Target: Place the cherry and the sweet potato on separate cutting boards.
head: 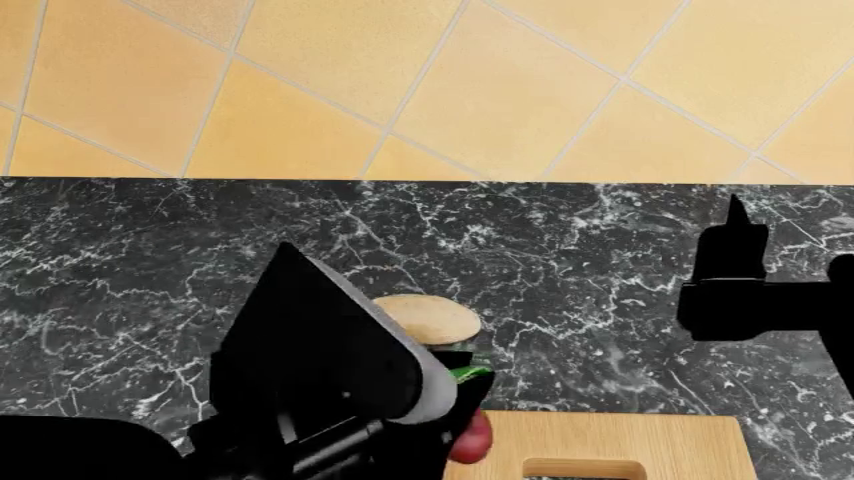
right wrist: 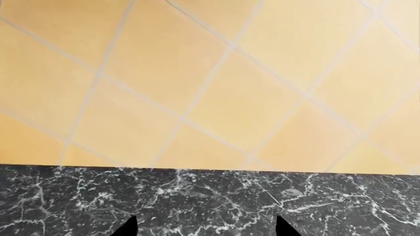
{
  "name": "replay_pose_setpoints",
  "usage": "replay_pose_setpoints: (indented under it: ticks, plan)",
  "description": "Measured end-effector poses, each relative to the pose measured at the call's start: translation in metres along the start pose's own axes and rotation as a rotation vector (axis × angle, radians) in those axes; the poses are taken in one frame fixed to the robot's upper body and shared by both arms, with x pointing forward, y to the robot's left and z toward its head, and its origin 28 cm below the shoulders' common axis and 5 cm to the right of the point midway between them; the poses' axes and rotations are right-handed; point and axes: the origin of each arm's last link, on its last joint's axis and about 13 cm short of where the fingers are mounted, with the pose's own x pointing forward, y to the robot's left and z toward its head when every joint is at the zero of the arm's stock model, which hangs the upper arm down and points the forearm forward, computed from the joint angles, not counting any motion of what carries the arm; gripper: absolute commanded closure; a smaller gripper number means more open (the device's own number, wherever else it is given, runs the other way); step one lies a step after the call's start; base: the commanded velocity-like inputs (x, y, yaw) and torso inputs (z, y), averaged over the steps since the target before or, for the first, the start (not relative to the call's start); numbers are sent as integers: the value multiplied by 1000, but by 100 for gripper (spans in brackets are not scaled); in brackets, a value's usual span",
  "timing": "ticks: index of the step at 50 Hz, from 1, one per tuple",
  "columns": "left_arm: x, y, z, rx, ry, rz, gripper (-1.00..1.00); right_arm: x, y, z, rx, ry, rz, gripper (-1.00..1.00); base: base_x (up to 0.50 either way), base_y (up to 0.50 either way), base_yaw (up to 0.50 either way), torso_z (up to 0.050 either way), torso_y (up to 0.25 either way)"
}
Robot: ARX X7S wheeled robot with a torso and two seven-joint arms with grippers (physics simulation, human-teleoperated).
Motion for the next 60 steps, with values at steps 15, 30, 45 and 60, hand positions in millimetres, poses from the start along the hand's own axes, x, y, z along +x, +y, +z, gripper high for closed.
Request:
replay_pose_setpoints:
  ticks: [15, 30, 45, 60]
  plan:
    - [20, -59, -13, 12, 28, -202, 100, -7, 0, 6, 0, -13, 16, -100, 0, 0, 0, 0, 0]
    - [46, -72, -31, -6, 107, -230, 100, -11, 1, 5, 0, -13, 33, -100, 0, 0, 0, 0, 0]
    - [40, -70, -24, 3, 98, -202, -100, -12, 1, 2, 3, -3, 38, -100, 0, 0, 0, 0, 0]
    - [25, -38, 0, 50, 67, -94, -100, -11, 4, 5, -1, 2, 45, -100, 0, 0, 0, 0, 0]
